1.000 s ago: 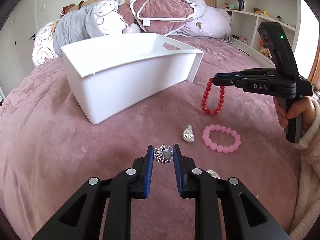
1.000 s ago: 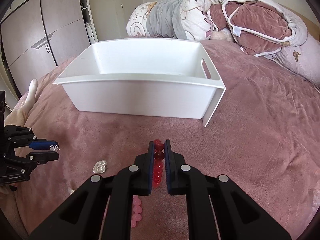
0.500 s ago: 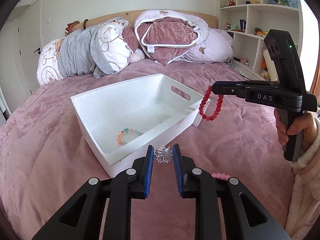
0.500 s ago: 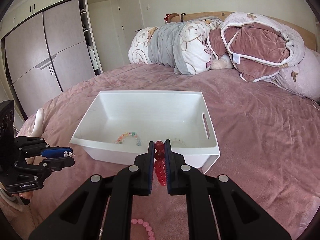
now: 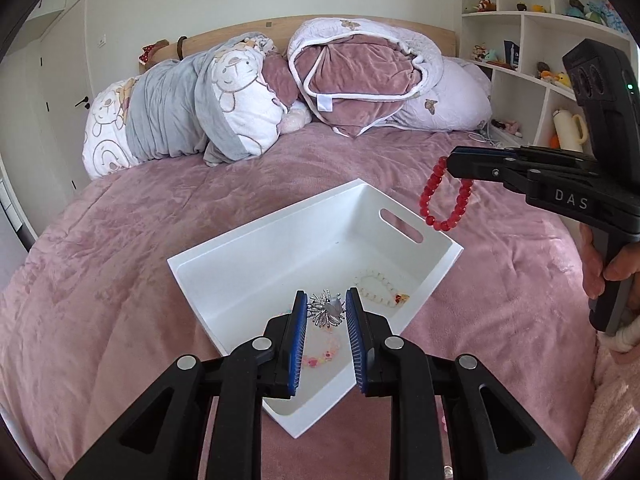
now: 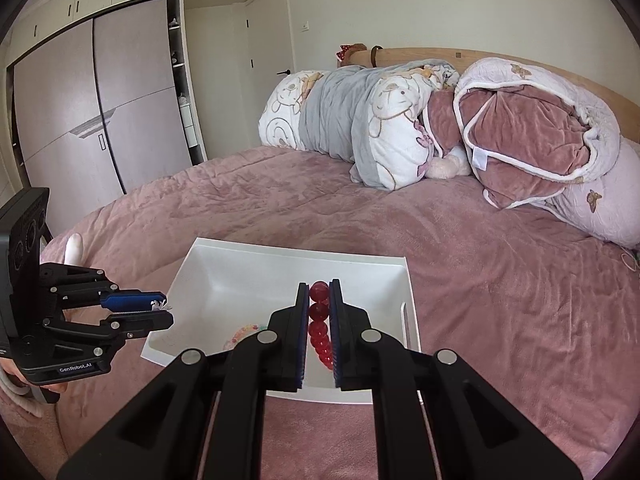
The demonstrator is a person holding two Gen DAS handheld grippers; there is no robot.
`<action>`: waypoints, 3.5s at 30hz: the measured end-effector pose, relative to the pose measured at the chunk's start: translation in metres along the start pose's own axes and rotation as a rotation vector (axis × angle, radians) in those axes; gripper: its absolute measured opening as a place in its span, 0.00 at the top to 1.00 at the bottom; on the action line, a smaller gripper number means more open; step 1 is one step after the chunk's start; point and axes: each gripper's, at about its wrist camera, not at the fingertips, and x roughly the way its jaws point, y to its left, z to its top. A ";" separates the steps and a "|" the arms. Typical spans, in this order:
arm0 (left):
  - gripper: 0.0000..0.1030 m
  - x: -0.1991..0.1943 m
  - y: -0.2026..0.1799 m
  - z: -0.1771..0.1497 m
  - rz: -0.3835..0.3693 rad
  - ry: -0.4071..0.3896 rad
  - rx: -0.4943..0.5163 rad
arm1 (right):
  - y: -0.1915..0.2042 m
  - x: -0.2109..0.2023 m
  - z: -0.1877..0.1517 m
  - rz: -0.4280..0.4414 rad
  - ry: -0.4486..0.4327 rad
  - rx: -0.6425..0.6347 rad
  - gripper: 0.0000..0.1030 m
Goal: Organize jewelry
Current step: 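Carry the red bracelet and silver charm into the bin and release, then withdraw both tools toward the pink bracelet and silver heart pendant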
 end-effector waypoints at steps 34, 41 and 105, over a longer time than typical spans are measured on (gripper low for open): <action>0.62 0.081 0.028 0.002 0.216 0.116 -0.127 | 0.023 0.088 0.000 -0.089 0.120 0.047 0.88; 0.31 0.066 0.019 0.004 0.246 0.054 -0.097 | 0.022 0.069 0.002 -0.117 0.077 0.018 0.49; 0.29 0.033 -0.097 -0.193 -0.258 0.211 -0.016 | 0.031 0.020 -0.249 -0.063 0.343 -0.122 0.23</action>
